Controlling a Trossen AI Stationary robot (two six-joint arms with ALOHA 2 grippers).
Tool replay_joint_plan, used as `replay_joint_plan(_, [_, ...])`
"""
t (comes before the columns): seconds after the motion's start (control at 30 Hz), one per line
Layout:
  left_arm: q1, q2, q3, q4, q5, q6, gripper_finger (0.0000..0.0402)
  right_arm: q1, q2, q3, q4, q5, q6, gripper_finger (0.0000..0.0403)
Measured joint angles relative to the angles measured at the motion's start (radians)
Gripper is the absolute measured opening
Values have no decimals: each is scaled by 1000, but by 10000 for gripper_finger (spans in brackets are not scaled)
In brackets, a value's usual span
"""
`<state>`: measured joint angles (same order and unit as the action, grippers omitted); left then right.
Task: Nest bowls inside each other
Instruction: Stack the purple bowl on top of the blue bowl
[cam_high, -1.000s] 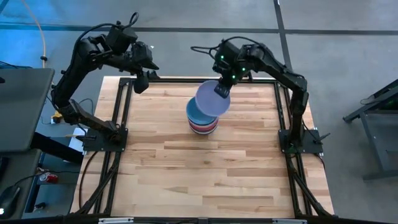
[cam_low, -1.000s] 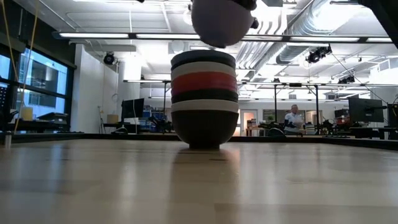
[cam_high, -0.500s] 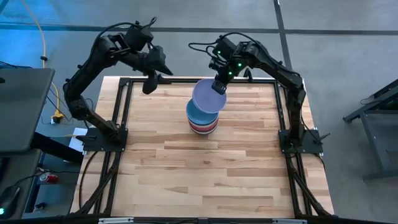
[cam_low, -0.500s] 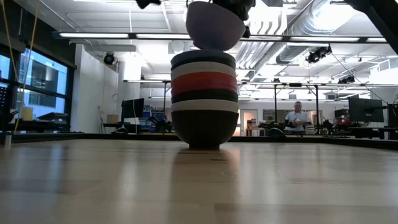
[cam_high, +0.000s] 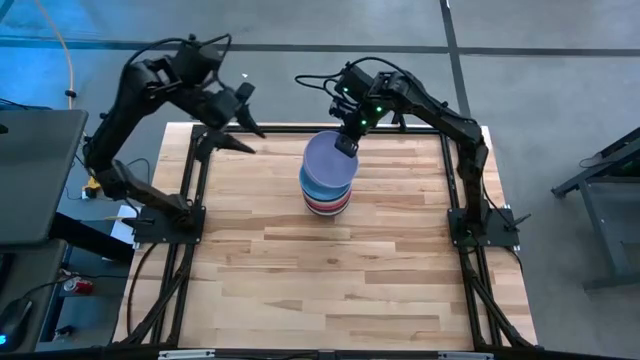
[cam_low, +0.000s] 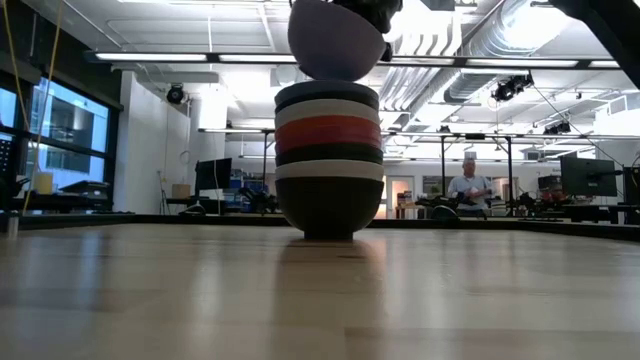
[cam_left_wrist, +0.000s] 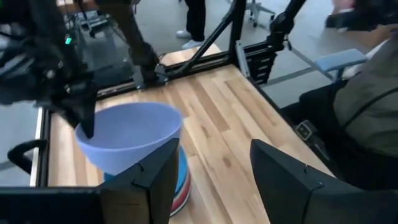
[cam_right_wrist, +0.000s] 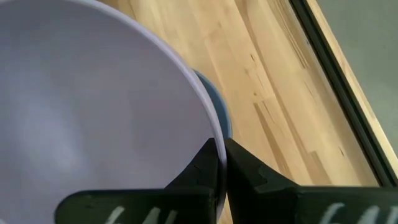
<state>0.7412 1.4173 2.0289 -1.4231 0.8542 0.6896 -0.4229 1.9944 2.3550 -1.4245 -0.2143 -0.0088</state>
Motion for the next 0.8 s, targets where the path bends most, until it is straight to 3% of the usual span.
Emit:
replay_joint_plan(0.17, [21,-101,-69,10,51,9,184,5,23,-1,3,-3,9,0])
replay_joint_plan(0.53, [84,-414,-386,153,55,-8,184,11,104,-1,-64,-1,89,0])
replay_joint_plan(0.8, [124,-539,-524,218,54,-25,184,22,147,-1,-91,30,132,0])
